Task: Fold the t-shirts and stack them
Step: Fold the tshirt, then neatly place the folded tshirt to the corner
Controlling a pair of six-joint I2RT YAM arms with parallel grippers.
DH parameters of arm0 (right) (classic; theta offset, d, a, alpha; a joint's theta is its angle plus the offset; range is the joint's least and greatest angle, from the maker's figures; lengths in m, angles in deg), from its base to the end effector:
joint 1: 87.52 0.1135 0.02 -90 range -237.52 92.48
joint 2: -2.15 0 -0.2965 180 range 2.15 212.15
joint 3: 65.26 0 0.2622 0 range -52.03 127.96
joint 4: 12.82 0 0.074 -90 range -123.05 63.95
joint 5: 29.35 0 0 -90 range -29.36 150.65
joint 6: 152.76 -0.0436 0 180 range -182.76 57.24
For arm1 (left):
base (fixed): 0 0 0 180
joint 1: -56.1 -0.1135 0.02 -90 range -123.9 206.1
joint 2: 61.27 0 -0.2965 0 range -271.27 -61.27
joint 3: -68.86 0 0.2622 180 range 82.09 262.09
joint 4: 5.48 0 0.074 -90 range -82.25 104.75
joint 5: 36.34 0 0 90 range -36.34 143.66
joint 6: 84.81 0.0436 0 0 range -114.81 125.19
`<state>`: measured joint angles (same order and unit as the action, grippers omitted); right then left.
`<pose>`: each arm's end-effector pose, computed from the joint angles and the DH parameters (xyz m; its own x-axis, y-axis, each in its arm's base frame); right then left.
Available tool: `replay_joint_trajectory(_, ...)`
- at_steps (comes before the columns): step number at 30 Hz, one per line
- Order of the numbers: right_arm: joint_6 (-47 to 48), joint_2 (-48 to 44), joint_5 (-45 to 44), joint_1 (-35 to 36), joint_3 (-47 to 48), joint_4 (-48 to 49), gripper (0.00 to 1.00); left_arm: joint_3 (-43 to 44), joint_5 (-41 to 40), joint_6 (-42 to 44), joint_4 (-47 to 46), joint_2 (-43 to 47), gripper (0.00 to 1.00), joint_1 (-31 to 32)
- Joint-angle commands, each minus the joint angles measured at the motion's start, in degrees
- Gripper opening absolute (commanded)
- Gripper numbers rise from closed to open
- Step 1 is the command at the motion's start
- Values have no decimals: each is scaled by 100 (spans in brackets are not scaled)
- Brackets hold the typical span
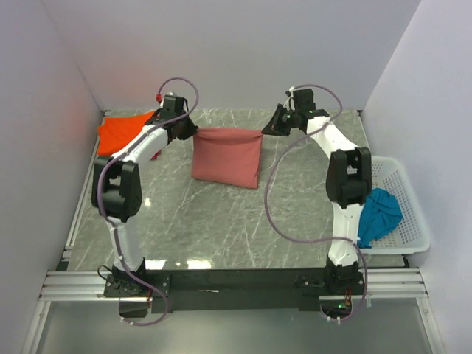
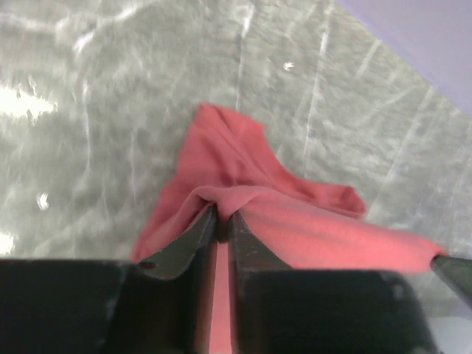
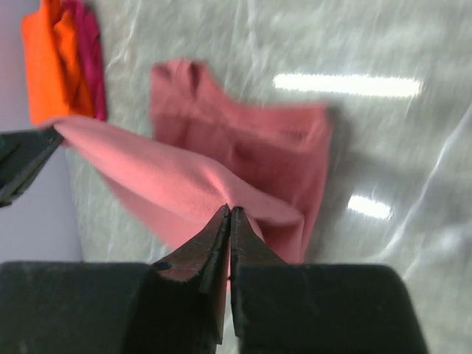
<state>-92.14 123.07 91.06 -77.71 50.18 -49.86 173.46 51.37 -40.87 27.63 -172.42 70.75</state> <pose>0.5043 0.1096 0.2674 -0.8328 0.2854 -0.4744 -0.1217 0.7416 0.6597 0.4629 -0.1192 0.2851 -0.5890 -0.5897 -0.5526 -0.2899 0.7924 -0.5366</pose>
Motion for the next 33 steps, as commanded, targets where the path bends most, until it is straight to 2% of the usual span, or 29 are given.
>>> replay_joint_trajectory(1,118,580,-114,-163,991,-140,13,538,323,361,-511,-580,44,-217)
replay_joint_trajectory(2,39,834,-19,-215,1315,-167,18,653,438,457,-546,-696,68,-252)
replay_joint_trajectory(3,-23,906,8,-250,1423,-150,40,889,431,580,-486,-784,99,-270)
replay_joint_trajectory(4,-102,950,0,-277,1485,-115,48,1039,378,677,-398,-898,99,-270)
replay_joint_trajectory(5,-137,916,69,-303,1503,-63,63,1162,317,773,-310,-917,99,-270)
replay_joint_trajectory(6,-129,872,96,-312,1477,-1,87,1303,247,827,-222,-899,99,-270)
replay_joint_trajectory(10,126,311,8,-312,1065,34,89,761,298,1037,-396,-251,99,-270)
replay_joint_trajectory(13,214,-497,0,-304,65,349,90,119,676,1502,-511,101,99,-270)
replay_joint_trajectory(15,205,-1235,-53,-286,-937,631,91,-371,904,1740,-590,216,99,-270)
replay_joint_trajectory(18,197,-2185,-97,-268,-2150,1132,91,-751,1194,1847,-705,279,100,-270)
replay_joint_trajectory(21,275,-2932,-141,-268,-3083,1370,92,-718,1564,1978,-530,156,100,-227)
replay_joint_trajectory(25,372,-3689,-246,-277,-3944,1467,92,-489,1003,2066,-266,-230,99,-95)
replay_joint_trajectory(29,328,-4401,-430,-268,-4568,1502,92,-252,836,1996,-116,-635,99,-25)
replay_joint_trajectory(33,284,-4814,-554,-268,-4947,1511,92,38,466,2083,103,-1187,94,178)
